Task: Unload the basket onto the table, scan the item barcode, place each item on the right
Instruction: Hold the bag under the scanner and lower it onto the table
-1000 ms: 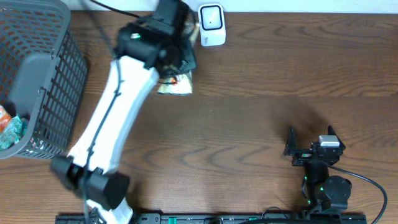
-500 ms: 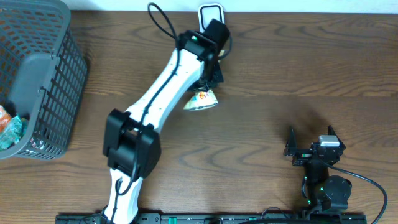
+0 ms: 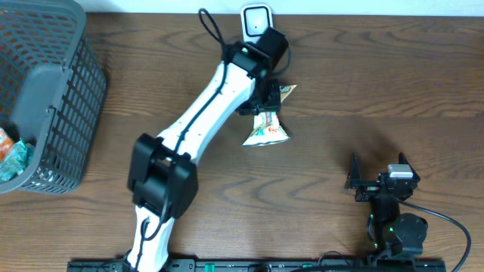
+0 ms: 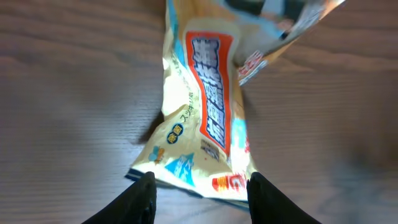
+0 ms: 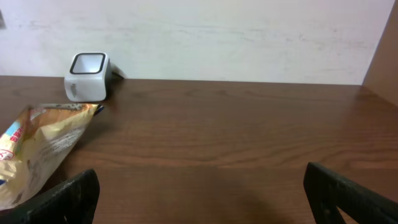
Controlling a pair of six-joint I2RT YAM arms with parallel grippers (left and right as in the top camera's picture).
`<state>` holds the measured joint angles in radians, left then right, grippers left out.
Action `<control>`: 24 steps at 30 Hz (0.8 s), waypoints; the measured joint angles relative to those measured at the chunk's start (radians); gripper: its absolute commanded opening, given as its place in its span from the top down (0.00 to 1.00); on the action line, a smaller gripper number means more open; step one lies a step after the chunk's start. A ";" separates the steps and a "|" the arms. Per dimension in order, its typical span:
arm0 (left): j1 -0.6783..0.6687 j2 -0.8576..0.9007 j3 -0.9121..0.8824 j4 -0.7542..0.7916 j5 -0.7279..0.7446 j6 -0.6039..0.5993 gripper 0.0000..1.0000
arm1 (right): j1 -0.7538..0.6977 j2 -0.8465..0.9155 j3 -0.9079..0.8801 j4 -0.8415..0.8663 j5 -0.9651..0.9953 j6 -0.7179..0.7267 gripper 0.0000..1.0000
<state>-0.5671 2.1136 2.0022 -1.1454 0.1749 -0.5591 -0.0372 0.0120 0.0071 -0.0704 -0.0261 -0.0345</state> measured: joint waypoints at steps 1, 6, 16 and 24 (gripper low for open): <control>0.007 -0.019 0.000 0.000 0.001 0.008 0.53 | 0.000 0.000 0.000 0.000 0.000 0.000 0.01; 0.035 -0.100 0.001 -0.008 0.003 0.073 0.53 | 0.000 0.000 0.000 0.000 0.000 0.000 0.01; 0.033 -0.101 0.000 -0.031 0.003 0.185 0.37 | 0.000 0.000 0.000 0.000 0.000 0.000 0.01; 0.033 -0.101 -0.001 -0.036 0.003 0.225 0.25 | 0.000 0.000 0.000 0.000 0.000 0.000 0.01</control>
<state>-0.5339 2.0125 2.0010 -1.1816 0.1780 -0.3344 -0.0372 0.0120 0.0071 -0.0704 -0.0261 -0.0345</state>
